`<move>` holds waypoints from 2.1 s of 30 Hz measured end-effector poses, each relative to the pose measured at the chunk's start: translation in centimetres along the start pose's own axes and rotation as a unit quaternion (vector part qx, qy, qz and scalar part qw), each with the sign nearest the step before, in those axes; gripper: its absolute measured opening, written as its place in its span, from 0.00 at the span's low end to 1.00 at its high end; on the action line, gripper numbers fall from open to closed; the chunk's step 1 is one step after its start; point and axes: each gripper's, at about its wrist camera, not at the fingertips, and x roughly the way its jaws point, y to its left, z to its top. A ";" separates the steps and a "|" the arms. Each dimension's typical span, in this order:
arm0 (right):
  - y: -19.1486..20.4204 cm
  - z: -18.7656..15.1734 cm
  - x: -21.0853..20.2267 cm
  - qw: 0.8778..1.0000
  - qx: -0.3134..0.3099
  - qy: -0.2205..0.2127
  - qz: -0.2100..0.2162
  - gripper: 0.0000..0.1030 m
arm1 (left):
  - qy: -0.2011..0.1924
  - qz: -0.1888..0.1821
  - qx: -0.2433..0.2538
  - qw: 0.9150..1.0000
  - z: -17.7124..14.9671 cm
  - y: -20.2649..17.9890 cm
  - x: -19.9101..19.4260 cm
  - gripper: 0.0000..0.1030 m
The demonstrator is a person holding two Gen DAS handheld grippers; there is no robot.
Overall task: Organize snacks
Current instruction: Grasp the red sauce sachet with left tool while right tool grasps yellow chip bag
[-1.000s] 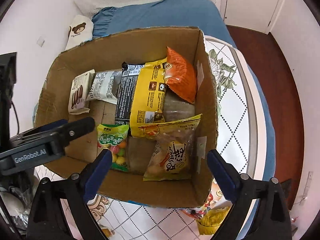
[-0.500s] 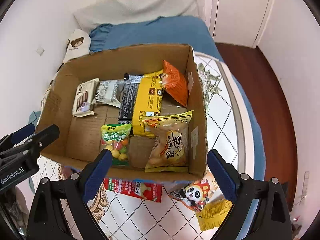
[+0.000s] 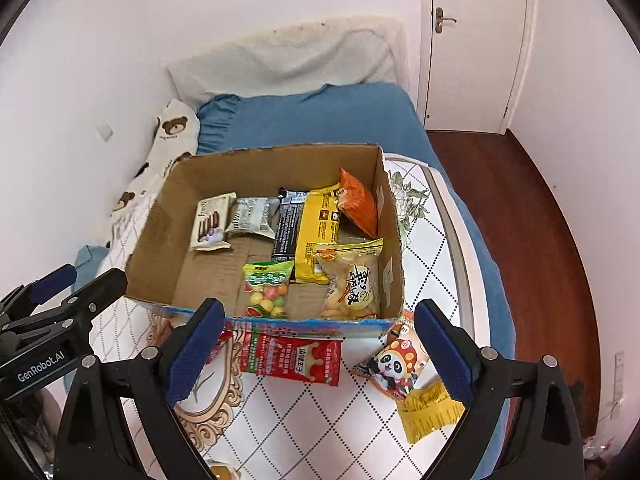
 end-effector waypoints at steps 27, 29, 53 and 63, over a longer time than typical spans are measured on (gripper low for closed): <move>-14.2 -23.1 13.8 0.952 0.164 0.259 0.001 0.95 | 0.255 0.022 0.015 0.967 -17.1 -5.2 14.7 0.88; -14.4 -23.6 14.6 0.954 0.171 0.246 0.004 1.00 | 0.260 0.026 0.012 0.965 -17.3 -5.4 15.2 0.88; -22.5 -20.5 9.4 0.953 0.258 0.150 0.057 0.56 | 0.043 0.112 0.525 0.842 -18.1 -23.5 15.2 0.85; -21.6 -17.8 10.5 0.952 0.261 0.145 0.061 0.55 | 0.069 0.088 0.503 0.857 -18.9 -21.8 14.7 0.25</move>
